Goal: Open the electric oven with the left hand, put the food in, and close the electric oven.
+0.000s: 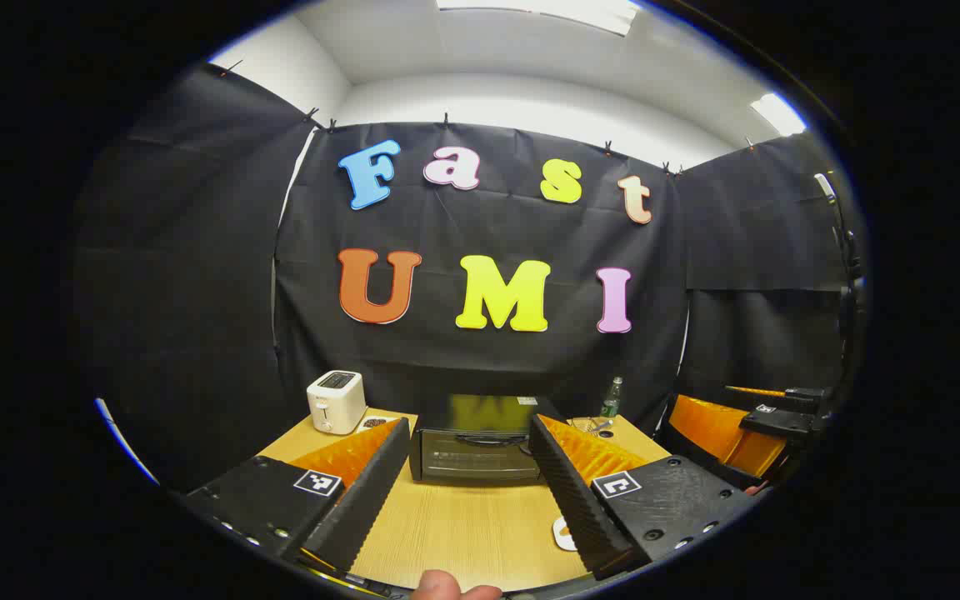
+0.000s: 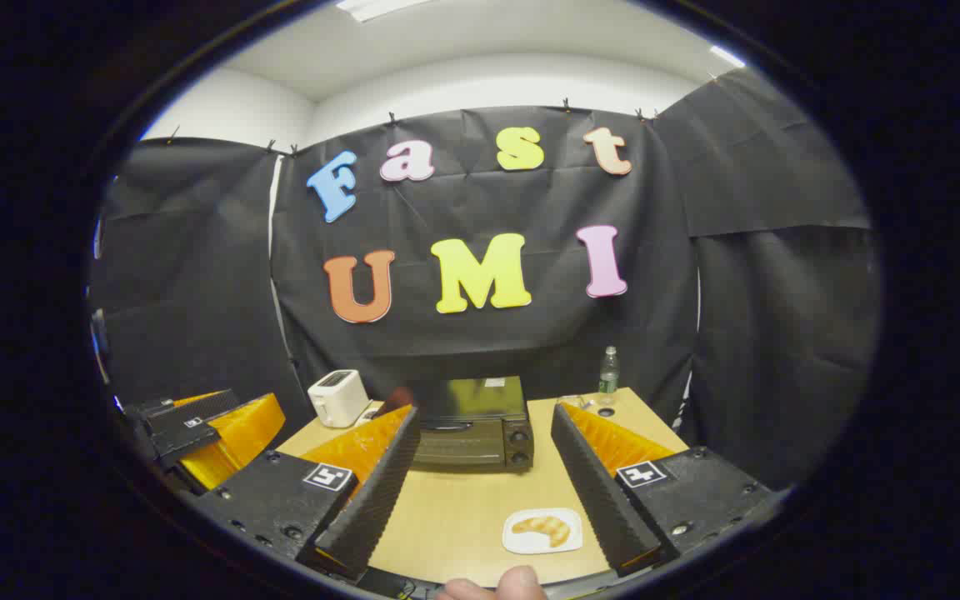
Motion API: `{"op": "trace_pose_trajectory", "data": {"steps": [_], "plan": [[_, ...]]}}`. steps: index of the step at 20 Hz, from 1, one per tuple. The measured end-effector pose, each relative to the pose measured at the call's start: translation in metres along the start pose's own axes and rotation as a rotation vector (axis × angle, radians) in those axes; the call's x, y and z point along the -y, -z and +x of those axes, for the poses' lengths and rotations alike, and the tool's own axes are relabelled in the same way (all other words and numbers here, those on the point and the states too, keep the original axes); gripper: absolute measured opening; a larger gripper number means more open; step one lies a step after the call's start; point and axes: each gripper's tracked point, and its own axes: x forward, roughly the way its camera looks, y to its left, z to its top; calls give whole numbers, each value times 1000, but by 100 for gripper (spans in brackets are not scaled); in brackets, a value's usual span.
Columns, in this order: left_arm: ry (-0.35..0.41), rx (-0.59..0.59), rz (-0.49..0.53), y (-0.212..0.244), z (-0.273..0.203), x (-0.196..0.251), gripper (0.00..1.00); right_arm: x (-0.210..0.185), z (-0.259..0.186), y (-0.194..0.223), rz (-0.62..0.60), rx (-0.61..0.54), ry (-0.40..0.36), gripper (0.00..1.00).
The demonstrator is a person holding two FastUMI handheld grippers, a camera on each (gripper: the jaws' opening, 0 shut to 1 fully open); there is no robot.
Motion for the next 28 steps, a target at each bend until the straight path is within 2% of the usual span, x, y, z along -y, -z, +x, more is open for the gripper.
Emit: {"op": "trace_pose_trajectory", "data": {"steps": [18, 24, 28], "plan": [[11, -20, 29, 1, -1, 3, 94, 7, -8, 0, 10, 4, 36, 100], [-22, -15, 12, 0, -2, -7, 94, 7, -4, 0, 4, 1, 31, 100], [1, -30, 26, 5, 7, 1, 94, 16, 2, -4, -10, 4, 45, 100]]}}
